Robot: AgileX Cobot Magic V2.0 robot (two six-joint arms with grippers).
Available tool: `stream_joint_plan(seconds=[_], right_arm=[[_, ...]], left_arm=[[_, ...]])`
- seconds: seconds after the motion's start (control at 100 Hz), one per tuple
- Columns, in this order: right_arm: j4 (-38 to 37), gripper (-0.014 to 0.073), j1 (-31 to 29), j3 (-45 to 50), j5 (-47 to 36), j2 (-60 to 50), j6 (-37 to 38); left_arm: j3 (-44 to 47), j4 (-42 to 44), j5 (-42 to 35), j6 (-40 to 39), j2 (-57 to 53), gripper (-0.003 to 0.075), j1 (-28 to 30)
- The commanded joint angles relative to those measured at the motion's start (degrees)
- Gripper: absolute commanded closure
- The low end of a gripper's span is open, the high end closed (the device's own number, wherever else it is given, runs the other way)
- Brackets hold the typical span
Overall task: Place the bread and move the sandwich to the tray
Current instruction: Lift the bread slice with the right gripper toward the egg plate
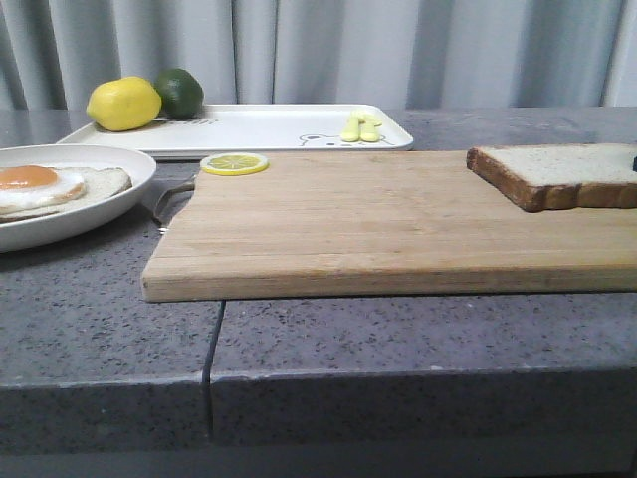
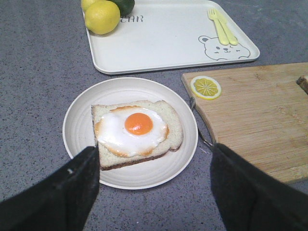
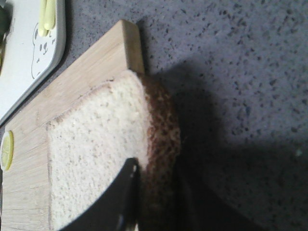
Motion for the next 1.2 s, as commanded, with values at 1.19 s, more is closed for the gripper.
stream_joint_plan(seconds=[1.19], right_arm=[[30.56,0.0651,53.97,-10.23,-39.22,-13.16,7.91]], left_arm=[[-1.78,-1.43,-3.38,0.04,0.62,0.0260,-0.07]])
